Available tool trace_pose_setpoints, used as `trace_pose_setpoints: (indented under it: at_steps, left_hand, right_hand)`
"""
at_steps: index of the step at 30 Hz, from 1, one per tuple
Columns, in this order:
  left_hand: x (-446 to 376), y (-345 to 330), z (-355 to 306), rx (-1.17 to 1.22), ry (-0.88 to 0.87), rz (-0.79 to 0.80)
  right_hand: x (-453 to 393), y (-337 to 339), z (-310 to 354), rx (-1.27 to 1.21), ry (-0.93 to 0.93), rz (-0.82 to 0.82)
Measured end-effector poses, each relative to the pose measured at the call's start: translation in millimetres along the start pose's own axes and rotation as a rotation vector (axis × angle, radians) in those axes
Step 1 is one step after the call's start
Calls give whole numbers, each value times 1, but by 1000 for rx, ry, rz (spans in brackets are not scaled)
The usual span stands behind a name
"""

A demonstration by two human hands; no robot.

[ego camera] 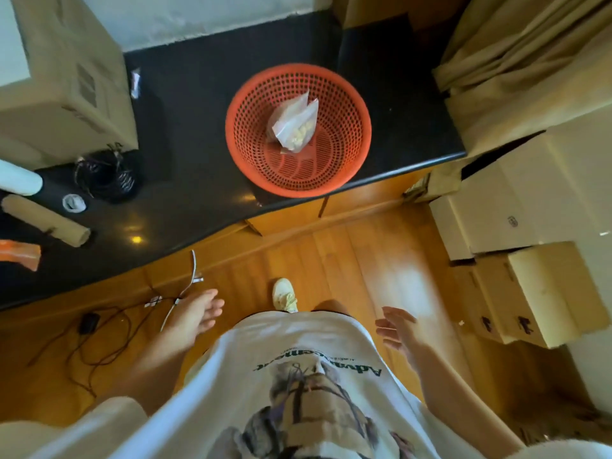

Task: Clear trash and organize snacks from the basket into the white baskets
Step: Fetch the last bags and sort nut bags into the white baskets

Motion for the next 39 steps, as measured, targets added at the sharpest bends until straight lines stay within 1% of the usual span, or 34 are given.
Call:
trace_pose_setpoints:
  at_steps: [1,5,9,12,15,18,20,22,24,27,30,32,36,38,39]
  left_hand:
    - [-7,-7,-19,-34,10,-12]
    - [-28,-45,-120,-137,-140,12]
    - [-56,-74,-194,-203,-307,70]
    - [-85,-88,-241,-161,-393,65]
    - [-118,-98,-277,-150,-418,11]
    - [-159,-105,-301,-193,-423,-8]
    - [-183,-107,-312,-263,-459,-55]
    - [-201,-110,-324,-410,-553,-110]
    - [-214,-114,-333,-604,-648,-134]
    - [-230,-119,-341,-783,-706,-106]
    - [-239,-129,-345,-887,-736,-26]
    - [-241,-132,-348,-893,-759,-6]
    - [-241,-132,-349,-861,-821,-62]
    - [-240,-130,-353,-830,-856,-103]
    - [-238,-131,-356,-795,-867,-101]
  right_hand:
    - [-4,-1,9,-19,-5,-4]
    - [-17,-7,57,-75,27,-2]
    - [-37,-30,153,-86,173,102]
    - [-58,-60,237,6,310,211]
    - [-89,-90,309,103,407,292]
    - [-135,-116,362,188,414,320]
    - [-162,-132,386,365,476,313]
    - [-185,-146,402,603,555,317]
    - [-203,-157,408,795,623,356]
    - [-222,-174,411,961,732,438]
    - [-233,-188,411,968,809,492]
    - [-238,-194,410,929,795,501]
    - [-245,-199,406,914,718,462]
    - [-243,-198,406,926,736,428]
    - [-240,-196,406,961,760,386]
Point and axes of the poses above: each hand's wrist, its own x-axis away from the middle knuckle, its own y-axis out of the back of the hand, z = x × y, the point moved 5 cm from there along -x, towards the middle knuckle, and after that the axes turned 10 degrees about z, right-handed, at the moved point
